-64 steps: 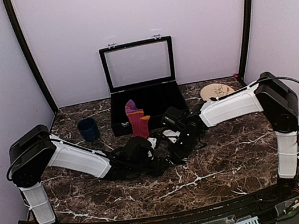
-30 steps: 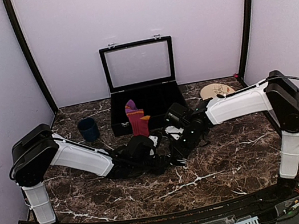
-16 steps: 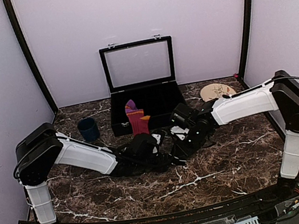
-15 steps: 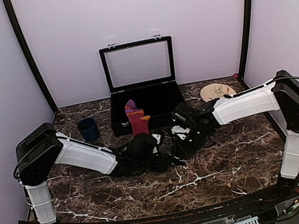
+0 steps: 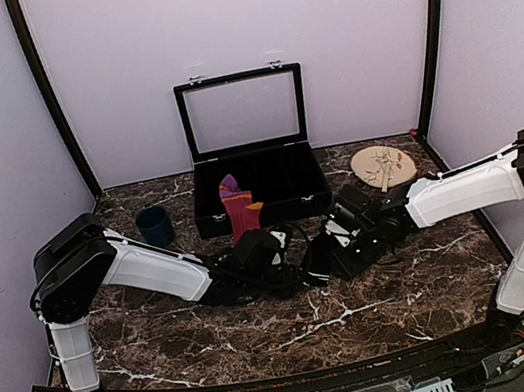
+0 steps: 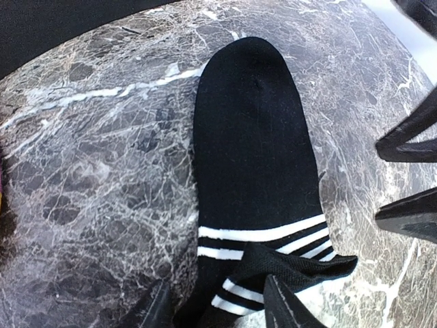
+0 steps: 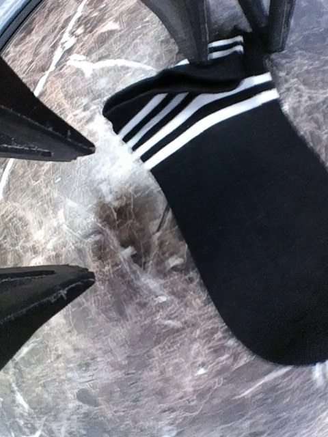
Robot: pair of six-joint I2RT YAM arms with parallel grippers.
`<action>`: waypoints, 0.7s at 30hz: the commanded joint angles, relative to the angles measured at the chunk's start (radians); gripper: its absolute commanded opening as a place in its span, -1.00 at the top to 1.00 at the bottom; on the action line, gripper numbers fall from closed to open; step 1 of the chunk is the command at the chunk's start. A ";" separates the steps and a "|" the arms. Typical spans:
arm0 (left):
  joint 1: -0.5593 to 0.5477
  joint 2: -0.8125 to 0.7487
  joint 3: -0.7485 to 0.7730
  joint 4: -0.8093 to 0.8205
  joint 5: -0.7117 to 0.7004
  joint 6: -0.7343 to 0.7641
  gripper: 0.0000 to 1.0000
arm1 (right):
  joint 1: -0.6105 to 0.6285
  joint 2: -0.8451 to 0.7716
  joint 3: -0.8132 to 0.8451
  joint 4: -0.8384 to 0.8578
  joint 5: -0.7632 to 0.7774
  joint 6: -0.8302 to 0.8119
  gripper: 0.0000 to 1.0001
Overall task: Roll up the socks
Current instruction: Roll the sock at the center of the board.
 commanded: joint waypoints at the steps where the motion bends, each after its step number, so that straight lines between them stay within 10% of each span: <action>1: -0.002 0.027 0.016 -0.086 0.001 0.002 0.05 | 0.002 -0.105 -0.070 0.093 0.044 0.033 0.06; 21: 0.037 0.090 0.090 -0.195 0.074 -0.013 0.20 | 0.190 -0.155 -0.133 0.239 0.234 -0.102 0.71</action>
